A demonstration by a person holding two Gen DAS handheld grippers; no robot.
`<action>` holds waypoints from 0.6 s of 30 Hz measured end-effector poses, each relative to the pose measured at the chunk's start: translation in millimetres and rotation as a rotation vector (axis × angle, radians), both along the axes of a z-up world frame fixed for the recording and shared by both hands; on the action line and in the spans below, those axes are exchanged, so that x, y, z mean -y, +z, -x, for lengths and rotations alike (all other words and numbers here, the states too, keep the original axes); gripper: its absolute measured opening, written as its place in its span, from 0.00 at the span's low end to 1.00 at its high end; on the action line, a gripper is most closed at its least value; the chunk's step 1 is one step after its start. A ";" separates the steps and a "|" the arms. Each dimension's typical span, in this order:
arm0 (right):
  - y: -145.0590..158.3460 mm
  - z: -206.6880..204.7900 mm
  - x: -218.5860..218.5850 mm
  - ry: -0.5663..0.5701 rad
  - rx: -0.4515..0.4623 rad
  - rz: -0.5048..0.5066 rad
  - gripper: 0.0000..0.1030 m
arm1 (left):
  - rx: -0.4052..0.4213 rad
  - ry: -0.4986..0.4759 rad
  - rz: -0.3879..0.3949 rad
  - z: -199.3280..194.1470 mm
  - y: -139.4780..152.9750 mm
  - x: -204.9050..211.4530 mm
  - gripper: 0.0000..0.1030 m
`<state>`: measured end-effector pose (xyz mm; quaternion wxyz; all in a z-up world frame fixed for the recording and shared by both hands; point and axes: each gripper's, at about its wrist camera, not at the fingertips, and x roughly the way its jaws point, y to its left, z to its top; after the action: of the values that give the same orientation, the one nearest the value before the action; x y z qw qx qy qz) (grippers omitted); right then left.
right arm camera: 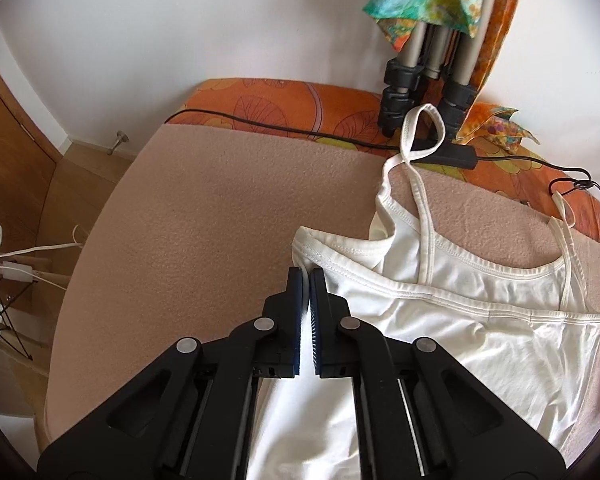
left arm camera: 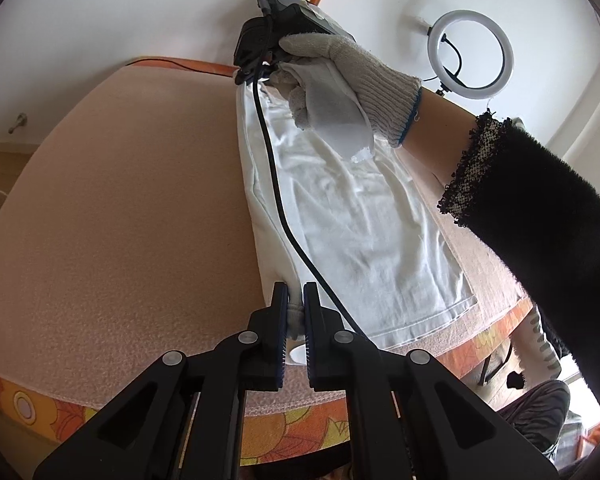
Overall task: Fold small clothes
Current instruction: 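Fold the held side edge inward over the camisole body and open both tools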
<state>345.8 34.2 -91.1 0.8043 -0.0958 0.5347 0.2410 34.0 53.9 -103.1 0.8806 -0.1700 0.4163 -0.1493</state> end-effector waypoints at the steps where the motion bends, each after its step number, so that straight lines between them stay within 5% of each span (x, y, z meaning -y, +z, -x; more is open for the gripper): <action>1: 5.1 -0.4 5.5 -0.005 0.005 -0.009 0.04 | 0.010 -0.012 -0.005 0.4 2.3 4.4 0.06; 8: 24.5 -1.3 64.6 -0.051 0.045 -0.016 0.04 | 0.039 -0.103 -0.018 -5.3 10.1 40.5 0.06; 18: 2.2 -22.3 111.1 -0.107 0.016 -0.004 0.04 | 0.012 -0.206 -0.048 -16.4 0.0 84.2 0.06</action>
<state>368.0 -76.9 -88.9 0.8204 -0.0673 0.5321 0.1981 50.4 -30.4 -103.1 0.8669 -0.1040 0.4298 -0.2301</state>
